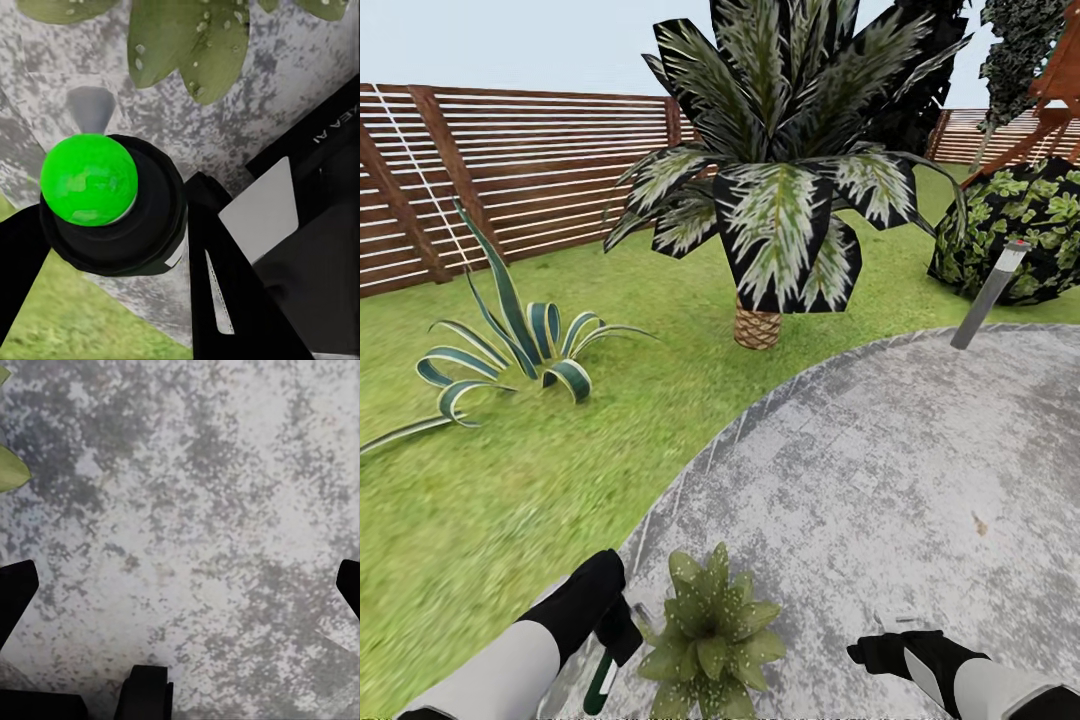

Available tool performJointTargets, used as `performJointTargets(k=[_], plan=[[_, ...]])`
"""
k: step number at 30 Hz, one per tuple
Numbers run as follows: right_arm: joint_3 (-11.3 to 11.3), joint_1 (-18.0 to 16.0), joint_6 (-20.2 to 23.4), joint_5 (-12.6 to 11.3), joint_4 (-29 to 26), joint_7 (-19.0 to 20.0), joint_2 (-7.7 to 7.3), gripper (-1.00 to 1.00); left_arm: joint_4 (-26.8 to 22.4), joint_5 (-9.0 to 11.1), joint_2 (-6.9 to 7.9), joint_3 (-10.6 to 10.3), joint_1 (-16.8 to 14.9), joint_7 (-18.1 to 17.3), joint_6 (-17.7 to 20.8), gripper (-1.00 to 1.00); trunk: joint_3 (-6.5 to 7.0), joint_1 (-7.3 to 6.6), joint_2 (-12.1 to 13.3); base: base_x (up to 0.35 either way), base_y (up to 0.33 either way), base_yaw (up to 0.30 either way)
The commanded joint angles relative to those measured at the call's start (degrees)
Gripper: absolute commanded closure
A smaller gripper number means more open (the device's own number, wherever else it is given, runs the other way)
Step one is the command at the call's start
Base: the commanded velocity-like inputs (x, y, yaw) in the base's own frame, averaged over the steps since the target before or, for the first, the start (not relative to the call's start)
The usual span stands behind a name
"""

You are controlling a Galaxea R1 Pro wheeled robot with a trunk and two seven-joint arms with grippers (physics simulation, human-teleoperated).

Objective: Pick up the pesticide atomizer in the garden and spray insectifuge to fully cover both potted plants in the garden.

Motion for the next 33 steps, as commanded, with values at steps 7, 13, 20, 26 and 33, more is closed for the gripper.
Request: performJointTargets(k=[7, 13, 20, 26, 33], plan=[[0.48, -0.06, 0.10, -0.60, 0.09, 0.26, 0.00, -1.00, 0.15, -0.34, 0.04, -0.27, -0.02, -0.64, 0.13, 1.00, -0.69, -0.01, -0.02, 0.000, 0.000, 0.000], [0.51, -0.06, 0.10, -0.60, 0.09, 0.26, 0.00, -1.00, 1.17, -0.58, 0.10, -0.47, 0.05, -0.77, 0.24, 1.00, -1.25, -0.01, -0.02, 0.000, 0.000, 0.000], [0.57, -0.06, 0.10, -0.60, 0.09, 0.26, 0.00, -1.00, 5.80, -0.86, 0.27, -0.57, 0.06, -0.82, 0.24, 1.00, -1.77, -0.01, -0.02, 0.000, 0.000, 0.000], [0.57, -0.06, 0.10, -0.60, 0.09, 0.26, 0.00, -1.00, 9.14, -0.94, 1.00, -0.70, 0.11, -0.77, 0.09, 1.00, -1.80, -0.01, -0.02, 0.000, 0.000, 0.000], [0.51, -0.06, 0.10, -0.60, 0.09, 0.26, 0.00, -1.00, 11.15, -0.98, 1.01, -0.63, 0.12, -0.81, -2.50, 1.00, -1.80, -0.01, -0.02, 0.000, 0.000, 0.000]])
